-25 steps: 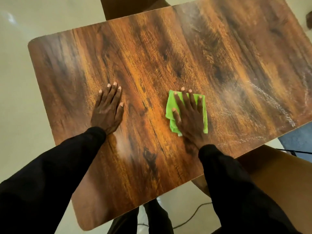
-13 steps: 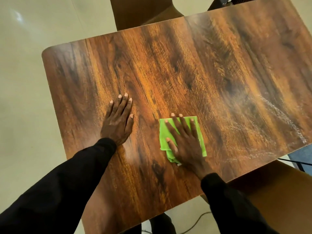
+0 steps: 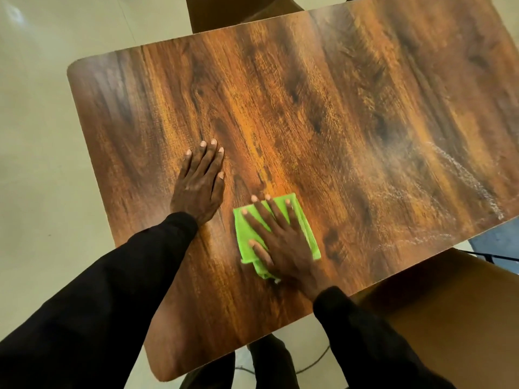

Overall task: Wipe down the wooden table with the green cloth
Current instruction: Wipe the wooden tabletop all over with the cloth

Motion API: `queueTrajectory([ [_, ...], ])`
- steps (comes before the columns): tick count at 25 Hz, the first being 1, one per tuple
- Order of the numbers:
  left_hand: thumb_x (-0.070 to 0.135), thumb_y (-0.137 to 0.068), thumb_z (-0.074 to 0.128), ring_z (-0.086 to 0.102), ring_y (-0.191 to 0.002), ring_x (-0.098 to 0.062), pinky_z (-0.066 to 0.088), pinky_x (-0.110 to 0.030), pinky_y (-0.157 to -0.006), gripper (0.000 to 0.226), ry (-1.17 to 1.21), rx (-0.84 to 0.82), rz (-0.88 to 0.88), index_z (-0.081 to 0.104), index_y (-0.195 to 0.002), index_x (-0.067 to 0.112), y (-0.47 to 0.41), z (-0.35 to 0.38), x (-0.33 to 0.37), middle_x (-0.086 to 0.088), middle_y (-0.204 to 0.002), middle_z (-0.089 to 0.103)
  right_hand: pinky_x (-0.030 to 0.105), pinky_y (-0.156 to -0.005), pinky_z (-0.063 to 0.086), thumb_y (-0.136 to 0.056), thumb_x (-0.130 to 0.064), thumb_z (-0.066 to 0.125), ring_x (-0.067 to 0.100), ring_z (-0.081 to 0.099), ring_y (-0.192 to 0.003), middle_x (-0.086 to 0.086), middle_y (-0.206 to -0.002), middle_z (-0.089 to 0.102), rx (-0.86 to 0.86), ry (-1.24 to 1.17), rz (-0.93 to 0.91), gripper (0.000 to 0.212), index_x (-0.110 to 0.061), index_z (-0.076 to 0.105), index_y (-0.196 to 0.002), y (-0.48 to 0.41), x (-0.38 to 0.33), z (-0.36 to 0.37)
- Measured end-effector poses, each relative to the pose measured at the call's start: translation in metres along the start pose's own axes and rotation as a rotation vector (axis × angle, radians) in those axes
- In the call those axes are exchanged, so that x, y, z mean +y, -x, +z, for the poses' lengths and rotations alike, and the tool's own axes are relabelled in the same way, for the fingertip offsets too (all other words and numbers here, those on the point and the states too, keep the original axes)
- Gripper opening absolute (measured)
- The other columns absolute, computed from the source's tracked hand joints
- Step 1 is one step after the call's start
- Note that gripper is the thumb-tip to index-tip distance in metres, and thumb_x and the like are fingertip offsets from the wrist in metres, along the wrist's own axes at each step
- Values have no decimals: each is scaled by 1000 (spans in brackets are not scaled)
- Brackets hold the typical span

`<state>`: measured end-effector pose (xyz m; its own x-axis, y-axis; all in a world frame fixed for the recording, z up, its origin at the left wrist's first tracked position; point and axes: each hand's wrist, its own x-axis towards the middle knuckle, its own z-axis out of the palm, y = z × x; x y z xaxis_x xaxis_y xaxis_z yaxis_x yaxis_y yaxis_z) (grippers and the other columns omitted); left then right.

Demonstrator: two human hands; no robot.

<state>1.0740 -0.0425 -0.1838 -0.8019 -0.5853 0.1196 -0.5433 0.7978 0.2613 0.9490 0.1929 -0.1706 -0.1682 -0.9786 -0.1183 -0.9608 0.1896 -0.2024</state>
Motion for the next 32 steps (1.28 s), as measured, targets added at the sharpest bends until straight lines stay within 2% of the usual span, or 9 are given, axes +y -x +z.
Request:
queueTrajectory([
  [4, 29, -113, 29, 10, -165, -27, 14, -53, -134, 58, 3, -27, 3, 25, -167, 9, 4, -4, 2, -10, -177, 16, 73, -131, 15, -116, -54, 19, 34, 3, -171, 8, -184, 8, 10, -11, 246, 67, -23, 23, -174, 83, 35, -9],
  [8, 33, -114, 24, 7, -166, -28, 12, -52, -134, 59, 31, -57, 55, 22, -168, 9, 16, -1, 19, -10, -178, 13, 64, -135, 2, -115, -49, 23, 30, -5, -171, 7, -184, 1, 80, 24, 550, 66, -25, 14, -176, 43, 80, -36],
  [10, 32, -114, 26, 7, -166, -29, 12, -53, -134, 59, 30, -50, 85, 21, -168, 8, 25, 5, 38, -11, -178, 13, 63, -135, 1, -115, -49, 26, 32, -3, -171, 8, -184, 3, 83, 8, 523, 66, -23, 17, -176, 20, 77, -36],
  [14, 30, -114, 30, 11, -165, -30, 16, -56, -132, 58, 78, -43, 164, 26, -167, 7, 25, 18, 82, -12, -177, 18, 66, -135, 3, -114, -50, 33, 34, 2, -171, 8, -184, 9, 18, -12, 218, 67, -25, 21, -175, 69, 48, -10],
  [18, 29, -113, 31, 13, -165, -32, 16, -57, -132, 58, 98, -57, 153, 27, -166, 6, 8, 29, 132, -13, -176, 19, 67, -134, 8, -115, -50, 29, 31, -2, -171, 5, -185, 4, 37, -17, 382, 66, -26, 17, -175, 128, 95, -18],
  [22, 29, -113, 30, 11, -165, -30, 13, -55, -133, 58, 88, -68, 133, 26, -166, 6, -9, 41, 170, -13, -176, 18, 64, -134, 4, -116, -47, 30, 32, 2, -171, 7, -184, 7, 112, -2, 572, 65, -24, 18, -175, 69, 163, -45],
  [25, 29, -114, 29, 12, -165, -29, 15, -54, -133, 57, 54, -41, 133, 27, -166, 6, -23, 51, 187, -12, -176, 20, 64, -134, 5, -116, -50, 27, 34, 1, -171, 7, -184, 7, 84, 5, 465, 66, -25, 18, -175, 33, 165, -46],
  [28, 29, -114, 30, 11, -165, -26, 15, -53, -133, 56, 60, -20, 127, 28, -166, 8, -27, 58, 192, -10, -176, 20, 65, -135, 4, -114, -51, 33, 35, 4, -171, 8, -184, 11, 40, -19, 205, 66, -25, 24, -174, 80, 149, -28],
  [32, 28, -114, 31, 10, -166, -25, 15, -53, -134, 57, 48, -16, 109, 27, -166, 8, -27, 58, 193, -9, -177, 18, 67, -135, 7, -115, -51, 29, 33, 1, -171, 7, -184, 8, 53, -1, 302, 66, -24, 22, -175, 137, 192, -33],
])
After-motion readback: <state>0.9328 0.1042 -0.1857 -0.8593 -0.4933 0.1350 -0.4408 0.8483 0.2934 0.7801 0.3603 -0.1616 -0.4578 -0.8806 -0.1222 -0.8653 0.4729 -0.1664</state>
